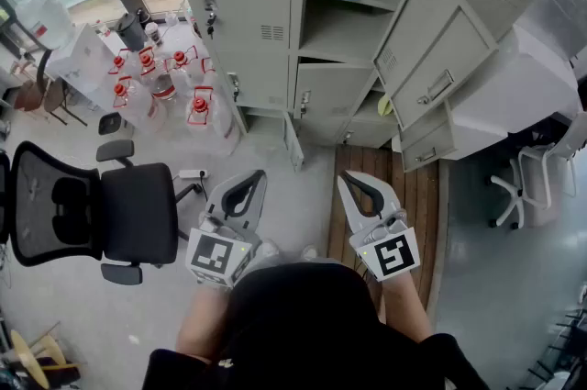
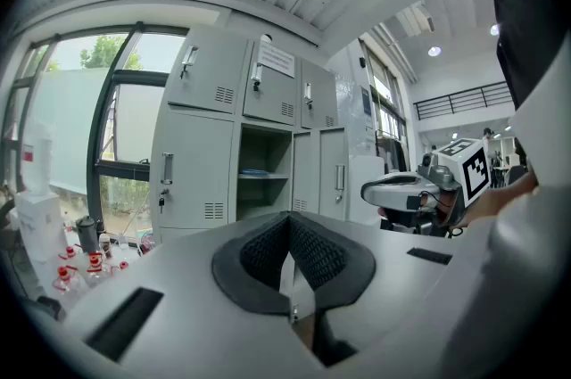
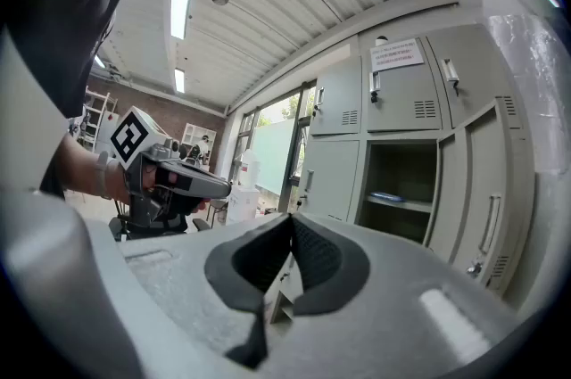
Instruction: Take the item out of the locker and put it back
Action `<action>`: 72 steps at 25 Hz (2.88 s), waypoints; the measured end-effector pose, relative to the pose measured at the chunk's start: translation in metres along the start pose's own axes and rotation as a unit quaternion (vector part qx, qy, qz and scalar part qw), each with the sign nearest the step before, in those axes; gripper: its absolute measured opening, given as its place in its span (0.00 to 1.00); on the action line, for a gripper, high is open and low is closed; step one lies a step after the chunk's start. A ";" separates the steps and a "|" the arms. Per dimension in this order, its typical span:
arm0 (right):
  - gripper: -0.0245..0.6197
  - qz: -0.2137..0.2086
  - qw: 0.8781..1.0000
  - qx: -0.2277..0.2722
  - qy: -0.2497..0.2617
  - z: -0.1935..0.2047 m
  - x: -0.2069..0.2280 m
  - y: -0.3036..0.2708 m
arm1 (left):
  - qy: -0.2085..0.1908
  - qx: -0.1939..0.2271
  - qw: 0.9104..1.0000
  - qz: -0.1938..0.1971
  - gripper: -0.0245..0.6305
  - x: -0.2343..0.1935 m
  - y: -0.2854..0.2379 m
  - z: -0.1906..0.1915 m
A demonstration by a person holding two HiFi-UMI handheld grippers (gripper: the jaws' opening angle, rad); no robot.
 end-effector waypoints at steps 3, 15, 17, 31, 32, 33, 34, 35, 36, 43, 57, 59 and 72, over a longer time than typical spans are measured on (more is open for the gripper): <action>0.03 -0.006 1.000 0.003 0.002 -0.001 -0.009 -0.008 | 0.029 0.004 1.000 -0.001 0.06 -0.012 0.007 0.003; 0.04 0.010 1.000 -0.011 -0.016 -0.001 -0.049 -0.055 | 0.013 -0.013 1.000 0.015 0.06 -0.068 0.033 0.024; 0.04 0.023 0.999 -0.018 -0.017 0.004 -0.052 -0.058 | 0.020 -0.019 0.999 0.019 0.06 -0.079 0.033 0.029; 0.04 0.047 0.997 -0.034 -0.045 0.031 0.012 -0.090 | 0.026 -0.052 0.998 0.031 0.06 -0.100 -0.037 0.041; 0.04 0.046 0.997 -0.033 -0.045 0.033 0.022 -0.094 | 0.021 -0.050 0.998 0.032 0.06 -0.100 -0.048 0.040; 0.04 0.045 0.997 -0.032 -0.047 0.035 0.033 -0.098 | 0.016 -0.052 0.998 0.033 0.06 -0.101 -0.059 0.038; 0.04 0.044 0.997 -0.031 -0.049 0.037 0.043 -0.102 | 0.011 -0.054 0.998 0.034 0.06 -0.102 -0.069 0.037; 0.04 0.043 0.997 -0.030 -0.050 0.038 0.053 -0.106 | 0.006 -0.056 0.998 0.034 0.06 -0.103 -0.080 0.035; 0.04 0.041 0.997 -0.028 -0.052 0.040 0.063 -0.110 | 0.004 -0.057 0.998 0.031 0.06 -0.104 -0.090 0.033; 0.04 0.026 0.998 -0.018 -0.053 0.048 0.123 -0.131 | 0.000 -0.068 0.998 0.009 0.06 -0.104 -0.153 0.018; 0.04 0.015 0.995 -0.044 -0.090 0.072 0.216 -0.153 | -0.074 -0.071 0.994 -0.027 0.06 -0.087 -0.258 -0.014; 0.04 0.009 0.994 -0.044 -0.097 0.075 0.224 -0.156 | -0.093 -0.075 0.992 -0.032 0.06 -0.085 -0.269 -0.020; 0.04 0.029 0.989 -0.057 -0.137 0.080 0.236 -0.153 | -0.198 -0.087 0.976 -0.020 0.07 -0.087 -0.340 -0.062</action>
Point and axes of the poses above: the fingertips, and each gripper's own axes: y backward along the fingers, x to its right, z out of its underside, the point moved 9 cm from there along y, backward along the fingers
